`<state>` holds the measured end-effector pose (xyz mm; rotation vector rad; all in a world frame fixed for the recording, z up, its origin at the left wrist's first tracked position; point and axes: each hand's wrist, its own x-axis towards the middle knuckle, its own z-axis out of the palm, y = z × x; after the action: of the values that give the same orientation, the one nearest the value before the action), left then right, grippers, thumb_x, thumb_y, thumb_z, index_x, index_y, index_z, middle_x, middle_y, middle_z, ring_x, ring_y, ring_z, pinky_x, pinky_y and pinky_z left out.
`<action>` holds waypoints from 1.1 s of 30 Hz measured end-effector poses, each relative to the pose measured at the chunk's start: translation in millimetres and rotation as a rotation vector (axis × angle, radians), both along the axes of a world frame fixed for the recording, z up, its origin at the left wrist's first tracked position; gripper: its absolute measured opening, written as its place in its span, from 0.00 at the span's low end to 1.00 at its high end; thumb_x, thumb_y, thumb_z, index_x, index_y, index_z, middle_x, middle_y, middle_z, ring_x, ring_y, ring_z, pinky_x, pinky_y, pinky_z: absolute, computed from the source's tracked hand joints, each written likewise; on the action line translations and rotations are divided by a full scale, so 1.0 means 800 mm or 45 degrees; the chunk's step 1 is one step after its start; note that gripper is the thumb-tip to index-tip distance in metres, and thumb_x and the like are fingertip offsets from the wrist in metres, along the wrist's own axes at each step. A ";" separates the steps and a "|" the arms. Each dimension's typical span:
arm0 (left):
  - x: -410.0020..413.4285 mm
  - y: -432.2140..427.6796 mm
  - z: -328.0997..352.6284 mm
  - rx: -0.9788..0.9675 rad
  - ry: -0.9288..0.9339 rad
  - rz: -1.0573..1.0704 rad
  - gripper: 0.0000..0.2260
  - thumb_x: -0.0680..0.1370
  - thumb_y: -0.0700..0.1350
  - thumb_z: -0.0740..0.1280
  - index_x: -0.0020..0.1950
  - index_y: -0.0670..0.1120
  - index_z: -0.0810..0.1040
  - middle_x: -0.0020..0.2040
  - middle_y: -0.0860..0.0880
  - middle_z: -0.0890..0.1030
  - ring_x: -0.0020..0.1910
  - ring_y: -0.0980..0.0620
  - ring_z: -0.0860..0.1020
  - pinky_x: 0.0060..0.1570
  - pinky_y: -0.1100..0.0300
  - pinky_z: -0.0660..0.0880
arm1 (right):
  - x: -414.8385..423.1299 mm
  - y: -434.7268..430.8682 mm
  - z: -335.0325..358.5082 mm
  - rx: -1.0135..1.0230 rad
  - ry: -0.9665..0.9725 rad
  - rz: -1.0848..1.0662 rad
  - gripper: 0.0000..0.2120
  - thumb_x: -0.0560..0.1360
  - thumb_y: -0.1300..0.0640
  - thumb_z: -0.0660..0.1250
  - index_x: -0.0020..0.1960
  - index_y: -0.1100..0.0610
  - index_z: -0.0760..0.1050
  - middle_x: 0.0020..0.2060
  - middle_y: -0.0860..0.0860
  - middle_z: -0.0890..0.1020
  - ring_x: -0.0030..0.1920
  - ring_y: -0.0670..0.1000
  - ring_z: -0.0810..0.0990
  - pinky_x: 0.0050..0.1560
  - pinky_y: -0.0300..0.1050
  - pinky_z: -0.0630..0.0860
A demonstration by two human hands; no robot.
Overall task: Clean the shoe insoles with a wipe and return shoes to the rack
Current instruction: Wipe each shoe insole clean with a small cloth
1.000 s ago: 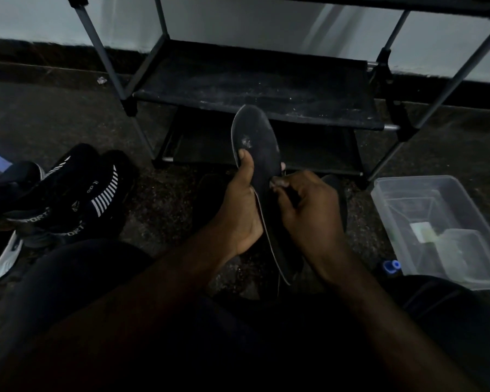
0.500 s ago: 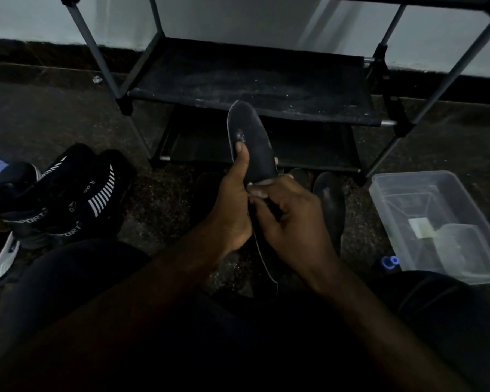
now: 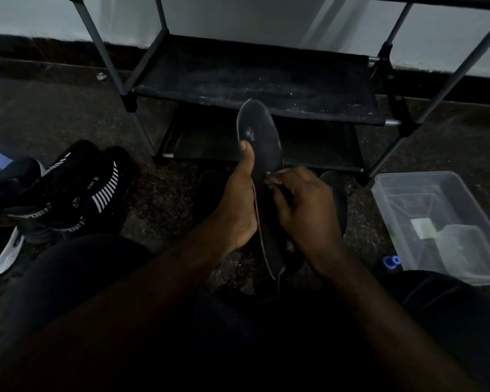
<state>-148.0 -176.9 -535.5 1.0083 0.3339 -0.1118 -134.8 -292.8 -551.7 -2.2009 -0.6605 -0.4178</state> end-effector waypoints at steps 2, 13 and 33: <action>0.000 -0.003 -0.001 -0.011 -0.007 -0.032 0.28 0.80 0.64 0.50 0.57 0.45 0.79 0.50 0.46 0.84 0.52 0.51 0.82 0.54 0.56 0.76 | 0.004 -0.003 -0.001 0.037 0.012 -0.090 0.06 0.75 0.65 0.69 0.50 0.60 0.83 0.45 0.54 0.83 0.46 0.51 0.81 0.49 0.47 0.79; 0.000 -0.005 -0.008 0.033 0.033 -0.067 0.29 0.81 0.64 0.47 0.57 0.46 0.79 0.56 0.44 0.83 0.56 0.49 0.81 0.56 0.57 0.76 | 0.005 0.000 -0.001 0.001 0.031 -0.111 0.05 0.75 0.66 0.68 0.49 0.60 0.82 0.43 0.54 0.82 0.44 0.51 0.80 0.46 0.50 0.79; 0.004 -0.001 -0.014 0.101 0.100 -0.071 0.30 0.80 0.65 0.48 0.60 0.46 0.78 0.56 0.45 0.83 0.58 0.49 0.80 0.59 0.55 0.75 | 0.014 -0.005 -0.007 -0.028 0.034 -0.146 0.04 0.75 0.64 0.68 0.48 0.61 0.82 0.42 0.55 0.82 0.44 0.53 0.81 0.46 0.50 0.78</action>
<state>-144.9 -177.9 -547.0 1.0938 0.3845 -0.1908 -123.7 -296.5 -557.4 -2.2683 -0.5286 -0.4405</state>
